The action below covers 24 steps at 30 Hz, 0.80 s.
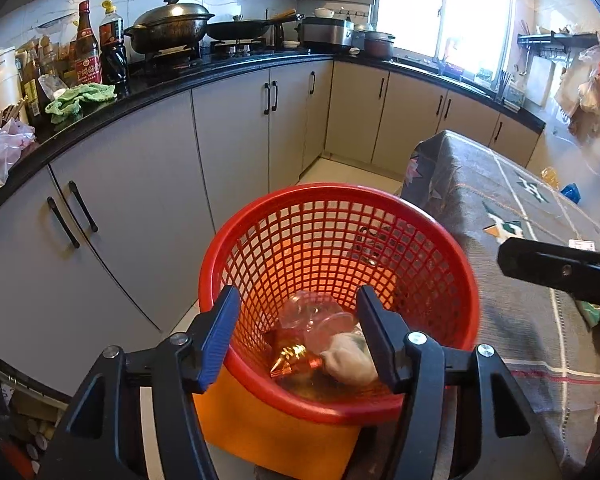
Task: Collect trash
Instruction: 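Return both tools from the basket to the table pile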
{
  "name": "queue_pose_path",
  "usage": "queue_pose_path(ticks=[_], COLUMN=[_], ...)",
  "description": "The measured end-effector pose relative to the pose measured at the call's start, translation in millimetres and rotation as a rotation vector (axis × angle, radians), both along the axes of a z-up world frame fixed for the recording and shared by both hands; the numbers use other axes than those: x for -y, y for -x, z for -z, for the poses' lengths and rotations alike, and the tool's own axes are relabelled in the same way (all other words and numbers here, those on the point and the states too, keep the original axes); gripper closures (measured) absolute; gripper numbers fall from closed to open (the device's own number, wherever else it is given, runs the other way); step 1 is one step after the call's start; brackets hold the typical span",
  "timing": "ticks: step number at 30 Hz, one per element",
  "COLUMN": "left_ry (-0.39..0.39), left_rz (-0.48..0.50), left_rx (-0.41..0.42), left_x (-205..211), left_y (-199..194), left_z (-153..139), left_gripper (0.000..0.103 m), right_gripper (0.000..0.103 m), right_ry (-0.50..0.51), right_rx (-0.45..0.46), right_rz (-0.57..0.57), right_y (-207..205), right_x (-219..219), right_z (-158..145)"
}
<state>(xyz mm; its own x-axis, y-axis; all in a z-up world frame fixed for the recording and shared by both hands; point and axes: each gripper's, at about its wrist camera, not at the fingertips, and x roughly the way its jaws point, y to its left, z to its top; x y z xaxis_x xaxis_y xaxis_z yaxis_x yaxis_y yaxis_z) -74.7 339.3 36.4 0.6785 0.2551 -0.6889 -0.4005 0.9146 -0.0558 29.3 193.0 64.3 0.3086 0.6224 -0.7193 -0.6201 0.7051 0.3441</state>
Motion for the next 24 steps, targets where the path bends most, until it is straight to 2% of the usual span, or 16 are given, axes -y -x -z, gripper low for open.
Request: queue_pose_path(ticks=[5,9,15,19,24], left_ry=[-0.012,-0.013,-0.022,-0.03,-0.057], left_rz=[0.03,0.072,0.15,0.213,0.315], left_rx=[0.03,0.05,0.039,0.024,0.005], left_x=[22,46,90,122,173], left_y=[12,18,16,11,5], left_z=[-12,-20,-21,-21,-22], left_gripper=[0.038,0.036,0.036,0.036,0.036], right_gripper=[0.04,0.035,0.034,0.034,0.034], right_ry=[-0.018,-0.032,-0.053,-0.075,-0.101], right_rx=[0.024,0.042,0.043,0.031,0.019], right_rz=[0.029,0.05,0.082,0.132,0.247], right_y=[18,31,47,52,56], right_x=[32,56,100,141,216], right_z=[-10,-17,-20,-17,-14])
